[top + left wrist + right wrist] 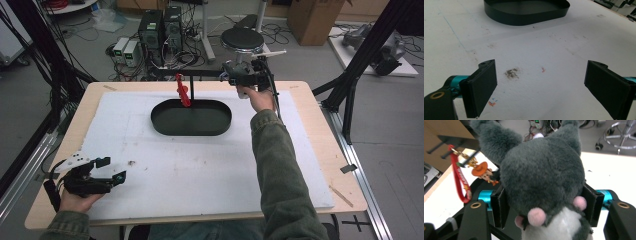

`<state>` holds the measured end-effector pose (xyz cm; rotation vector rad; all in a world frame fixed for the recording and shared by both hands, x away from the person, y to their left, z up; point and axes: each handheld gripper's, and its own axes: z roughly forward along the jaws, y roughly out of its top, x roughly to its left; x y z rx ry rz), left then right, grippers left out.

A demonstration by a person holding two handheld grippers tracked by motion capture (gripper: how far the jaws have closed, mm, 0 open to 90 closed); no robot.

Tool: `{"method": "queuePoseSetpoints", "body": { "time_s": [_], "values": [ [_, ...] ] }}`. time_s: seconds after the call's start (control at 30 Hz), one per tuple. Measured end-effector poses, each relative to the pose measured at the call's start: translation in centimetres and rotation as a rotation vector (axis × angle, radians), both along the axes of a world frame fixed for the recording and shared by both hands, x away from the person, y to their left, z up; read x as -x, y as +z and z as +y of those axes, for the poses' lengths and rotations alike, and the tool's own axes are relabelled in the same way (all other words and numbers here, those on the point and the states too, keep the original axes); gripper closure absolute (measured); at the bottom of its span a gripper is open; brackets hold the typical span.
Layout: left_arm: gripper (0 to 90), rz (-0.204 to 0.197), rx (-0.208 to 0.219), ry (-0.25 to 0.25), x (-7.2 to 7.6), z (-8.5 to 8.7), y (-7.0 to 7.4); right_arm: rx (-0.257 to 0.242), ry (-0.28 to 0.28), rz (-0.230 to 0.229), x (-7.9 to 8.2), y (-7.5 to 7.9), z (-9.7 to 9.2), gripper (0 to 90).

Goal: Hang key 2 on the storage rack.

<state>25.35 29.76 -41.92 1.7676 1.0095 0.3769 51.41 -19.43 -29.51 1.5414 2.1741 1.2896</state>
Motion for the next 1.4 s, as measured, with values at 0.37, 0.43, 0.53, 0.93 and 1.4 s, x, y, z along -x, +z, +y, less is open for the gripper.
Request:
{"method": "queuePoseSetpoints", "body": {
  "time_s": [0.37, 0.43, 0.53, 0.93, 1.4],
  "values": [
    [11.4, -0.002, 0.006, 0.006, 0.0, 0.0, 0.0, 0.206, 0.082, -0.053, 0.6, -0.4, 1.2, 0.7],
    [11.3, -0.004, 0.003, 0.006, 0.0, 0.0, 0.0, 0.201, 0.097, -0.084, 1.0, 0.0, 1.2, 0.7],
    [11.3, -0.004, 0.004, 0.006, 0.0, 0.0, 0.0, 0.184, 0.159, -0.129, 1.8, 0.7, 1.2, 0.7],
    [11.4, -0.009, -0.001, 0.009, 0.1, 0.0, 0.1, 0.181, 0.190, -0.193, 4.4, 2.0, -0.9, 0.9],
    [11.3, -0.019, 0.013, 0.022, 0.3, 0.3, 0.3, 0.115, 0.136, -0.179, 6.3, -1.1, -4.8, 0.8]
  ]
}}
